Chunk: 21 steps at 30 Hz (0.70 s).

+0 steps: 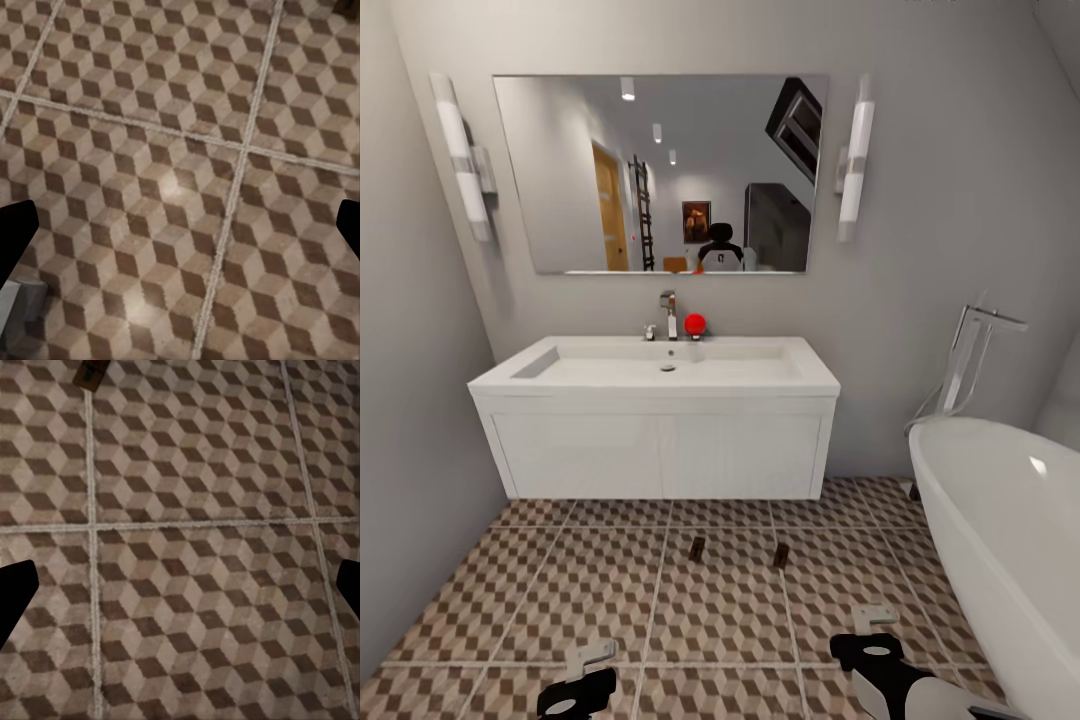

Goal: Take the four mousetraps from the cabinet in the bathroom and place them on the bathroom floor. Make sure all four end up on the same floor surface, and ensure that at least two of them are either under or directly next to the same bathroom sink.

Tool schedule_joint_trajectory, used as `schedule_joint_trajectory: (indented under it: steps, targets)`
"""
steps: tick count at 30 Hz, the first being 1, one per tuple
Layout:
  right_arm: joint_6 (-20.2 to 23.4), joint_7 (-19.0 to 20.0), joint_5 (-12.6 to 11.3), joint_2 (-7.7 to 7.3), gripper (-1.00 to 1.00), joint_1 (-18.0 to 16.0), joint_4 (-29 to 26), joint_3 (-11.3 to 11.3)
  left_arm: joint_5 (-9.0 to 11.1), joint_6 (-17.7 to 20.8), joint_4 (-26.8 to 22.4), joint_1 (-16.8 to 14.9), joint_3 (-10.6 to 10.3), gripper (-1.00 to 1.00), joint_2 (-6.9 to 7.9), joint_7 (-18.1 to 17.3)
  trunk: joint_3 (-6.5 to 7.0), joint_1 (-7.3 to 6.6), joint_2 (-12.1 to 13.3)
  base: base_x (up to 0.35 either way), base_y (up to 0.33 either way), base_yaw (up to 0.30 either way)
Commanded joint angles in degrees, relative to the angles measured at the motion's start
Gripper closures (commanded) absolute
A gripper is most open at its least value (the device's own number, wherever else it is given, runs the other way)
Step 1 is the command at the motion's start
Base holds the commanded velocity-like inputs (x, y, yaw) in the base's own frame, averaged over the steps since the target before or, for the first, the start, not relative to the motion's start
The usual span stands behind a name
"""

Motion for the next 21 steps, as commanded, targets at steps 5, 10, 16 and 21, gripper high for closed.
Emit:
schedule_joint_trajectory:
  steps: [5,10,16,21]
  targets:
    - [-0.3,-0.3,0.5,0.05,-1.00,-0.1,0.2,-0.5,0.4,-0.1,0.0,0.0,-0.5,-1.00,0.00,0.1,0.84,-1.11,2.0,0.000,0.000,0.000]
    - [-0.3,-0.2,0.5,0.01,-1.00,-0.1,0.2,-0.5,0.5,0.0,0.1,0.0,-0.5,-1.00,0.00,0.1,1.74,-2.21,4.0,0.000,0.000,0.000]
    - [-0.3,-0.2,0.5,-0.04,-1.00,-0.1,0.2,-0.5,0.5,0.0,0.1,0.2,-0.5,-1.00,-0.16,0.0,2.82,-3.53,6.4,0.000,0.000,0.000]
    - [-0.3,-0.2,0.5,-0.05,-1.00,-0.1,0.2,-0.5,0.5,0.0,0.1,0.3,-0.5,-1.00,-0.22,0.0,3.72,-4.63,8.4,0.000,0.000,0.000]
